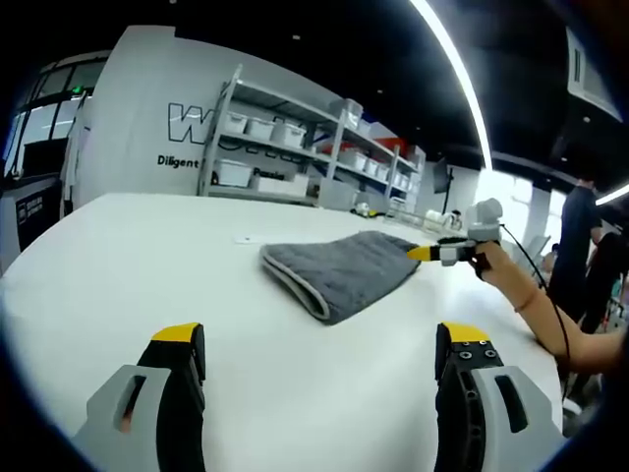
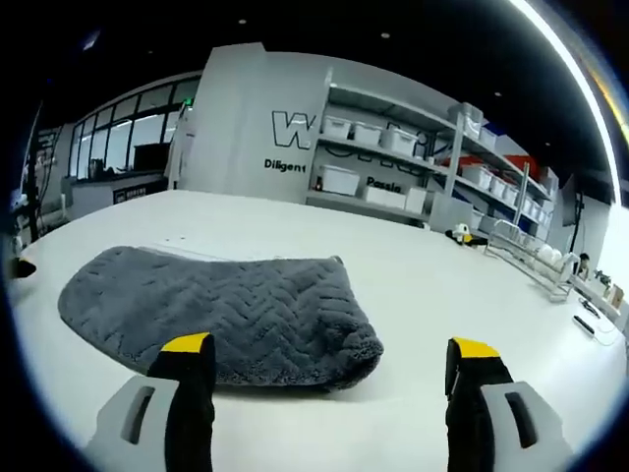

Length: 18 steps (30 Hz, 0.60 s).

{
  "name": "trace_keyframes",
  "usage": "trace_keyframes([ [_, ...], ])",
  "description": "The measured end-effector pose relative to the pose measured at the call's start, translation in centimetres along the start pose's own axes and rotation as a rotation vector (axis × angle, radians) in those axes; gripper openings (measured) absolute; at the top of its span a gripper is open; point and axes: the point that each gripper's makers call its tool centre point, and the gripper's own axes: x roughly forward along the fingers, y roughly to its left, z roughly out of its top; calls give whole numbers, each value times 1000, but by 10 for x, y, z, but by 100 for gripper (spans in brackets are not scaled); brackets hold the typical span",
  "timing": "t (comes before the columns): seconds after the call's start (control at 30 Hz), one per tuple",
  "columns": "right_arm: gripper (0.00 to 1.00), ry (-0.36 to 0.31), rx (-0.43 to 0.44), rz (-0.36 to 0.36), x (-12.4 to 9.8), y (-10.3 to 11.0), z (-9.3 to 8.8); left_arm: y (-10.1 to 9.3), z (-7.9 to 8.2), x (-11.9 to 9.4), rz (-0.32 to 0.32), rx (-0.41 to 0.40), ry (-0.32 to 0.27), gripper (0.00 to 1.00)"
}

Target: Open the folded towel by lifting each exposed corner and separating the folded layers until the towel lies flat within the target outline without major curled edges

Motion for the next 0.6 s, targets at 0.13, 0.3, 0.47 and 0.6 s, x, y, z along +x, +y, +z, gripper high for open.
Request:
trace_keyframes([
  [0.13,99,-4,-37,32,-2,11,4,1,0,0,3,1,3,96],
  [0.3,99,-39,-96,123,-9,41,17,0,-1,0,2,-2,5,96],
  [0.47,99,-73,-164,255,-15,87,26,-1,-2,-1,2,-3,6,96],
  [0.6,99,-73,-223,283,-16,110,24,-1,-1,-1,1,-3,4,96],
])
